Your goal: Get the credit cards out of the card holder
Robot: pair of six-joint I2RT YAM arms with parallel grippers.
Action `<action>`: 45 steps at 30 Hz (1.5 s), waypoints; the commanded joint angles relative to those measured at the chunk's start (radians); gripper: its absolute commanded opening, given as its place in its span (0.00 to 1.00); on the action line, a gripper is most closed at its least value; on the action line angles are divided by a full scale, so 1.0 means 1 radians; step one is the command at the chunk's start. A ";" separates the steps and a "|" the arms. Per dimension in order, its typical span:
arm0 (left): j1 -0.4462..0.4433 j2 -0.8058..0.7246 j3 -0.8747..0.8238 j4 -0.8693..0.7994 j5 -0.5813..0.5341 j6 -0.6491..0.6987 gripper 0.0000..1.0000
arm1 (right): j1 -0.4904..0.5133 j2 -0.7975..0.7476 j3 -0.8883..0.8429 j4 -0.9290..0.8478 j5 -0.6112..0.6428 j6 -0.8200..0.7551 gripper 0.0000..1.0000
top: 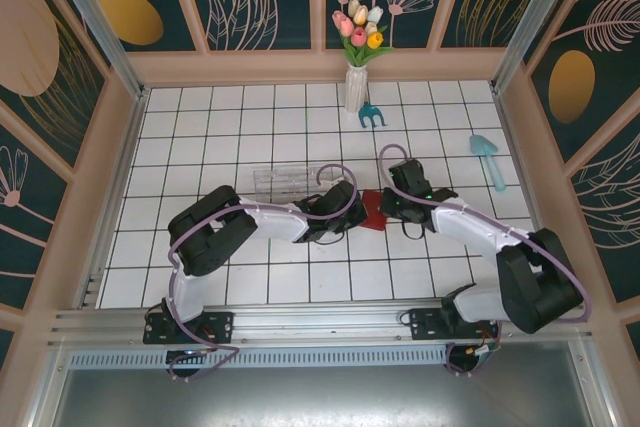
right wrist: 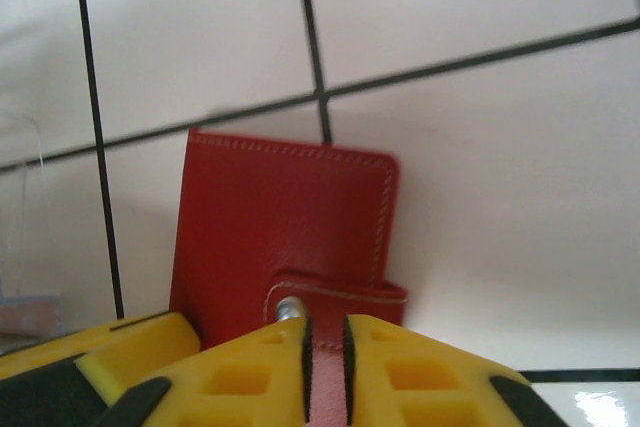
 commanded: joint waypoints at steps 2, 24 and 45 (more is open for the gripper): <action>-0.004 0.033 -0.028 -0.034 0.018 -0.018 0.00 | 0.062 0.083 0.059 -0.023 0.056 -0.011 0.27; -0.004 -0.012 -0.065 0.035 0.040 0.009 0.00 | 0.175 0.240 0.138 -0.095 0.289 -0.047 0.41; -0.003 -0.194 -0.253 0.178 -0.039 0.046 0.15 | 0.226 0.269 0.185 -0.169 0.338 -0.060 0.45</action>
